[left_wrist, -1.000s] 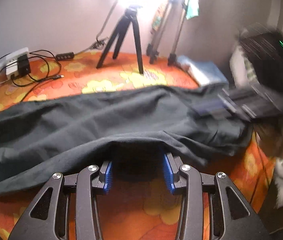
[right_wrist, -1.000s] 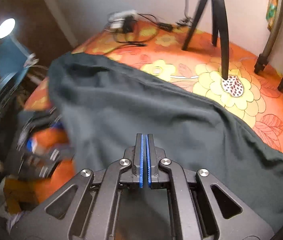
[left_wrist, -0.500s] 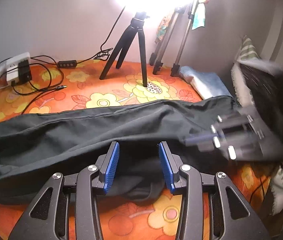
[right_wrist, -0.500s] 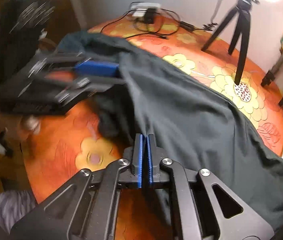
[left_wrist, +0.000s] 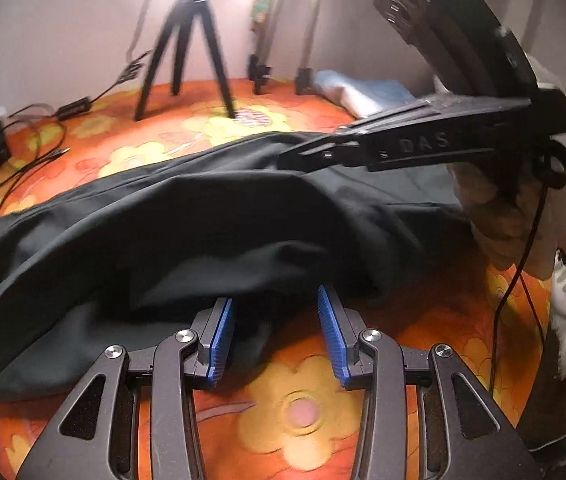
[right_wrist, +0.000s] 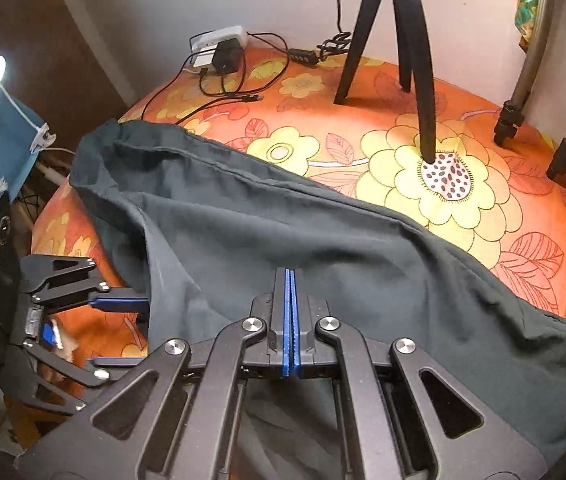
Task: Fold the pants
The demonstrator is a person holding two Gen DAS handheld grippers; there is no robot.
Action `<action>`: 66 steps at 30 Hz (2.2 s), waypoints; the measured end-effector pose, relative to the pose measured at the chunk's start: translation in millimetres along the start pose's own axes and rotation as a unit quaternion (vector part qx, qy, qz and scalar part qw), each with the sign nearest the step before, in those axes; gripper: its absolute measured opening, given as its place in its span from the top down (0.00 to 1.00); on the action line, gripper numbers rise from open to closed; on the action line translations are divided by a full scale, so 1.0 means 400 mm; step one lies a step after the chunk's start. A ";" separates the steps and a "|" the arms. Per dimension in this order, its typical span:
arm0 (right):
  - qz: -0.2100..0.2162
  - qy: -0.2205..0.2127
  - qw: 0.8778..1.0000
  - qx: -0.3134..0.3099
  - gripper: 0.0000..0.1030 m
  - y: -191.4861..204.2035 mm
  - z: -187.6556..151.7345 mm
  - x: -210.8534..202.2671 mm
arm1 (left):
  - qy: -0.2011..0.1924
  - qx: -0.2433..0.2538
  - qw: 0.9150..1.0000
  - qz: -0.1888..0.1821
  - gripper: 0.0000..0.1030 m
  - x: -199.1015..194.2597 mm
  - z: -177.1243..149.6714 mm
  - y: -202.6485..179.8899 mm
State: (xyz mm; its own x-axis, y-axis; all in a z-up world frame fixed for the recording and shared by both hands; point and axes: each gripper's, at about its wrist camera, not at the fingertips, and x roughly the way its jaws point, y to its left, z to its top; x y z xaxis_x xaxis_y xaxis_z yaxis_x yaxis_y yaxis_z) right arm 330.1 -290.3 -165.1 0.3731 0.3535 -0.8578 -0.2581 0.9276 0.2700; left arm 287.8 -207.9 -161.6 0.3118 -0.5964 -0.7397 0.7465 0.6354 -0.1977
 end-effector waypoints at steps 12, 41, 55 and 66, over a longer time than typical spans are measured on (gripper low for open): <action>-0.015 -0.022 1.000 0.007 0.97 -0.043 -0.139 -0.192 | -0.020 0.040 0.997 -0.059 0.62 -0.036 -0.014 -0.107; -0.226 0.038 0.945 -0.232 0.42 0.001 -0.476 -0.213 | 0.019 -0.021 0.990 -0.141 0.99 -0.139 0.005 -0.149; -0.290 0.063 0.921 -0.253 0.93 0.006 -0.484 -0.236 | 0.104 -0.022 0.981 -0.163 0.99 -0.106 -0.148 -0.193; -0.224 -0.058 0.973 -0.007 0.41 -0.145 -0.515 -0.450 | 0.042 0.074 0.996 -0.035 0.63 -0.127 -0.139 -0.248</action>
State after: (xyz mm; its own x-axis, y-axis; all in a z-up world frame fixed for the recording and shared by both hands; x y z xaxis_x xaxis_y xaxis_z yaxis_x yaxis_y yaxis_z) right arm 94.5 -432.7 -116.5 0.5491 -0.0744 -0.8325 -0.0584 0.9902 -0.1270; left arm 165.1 -213.2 -140.2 0.2104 -0.5899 -0.7795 0.8448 0.5110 -0.1587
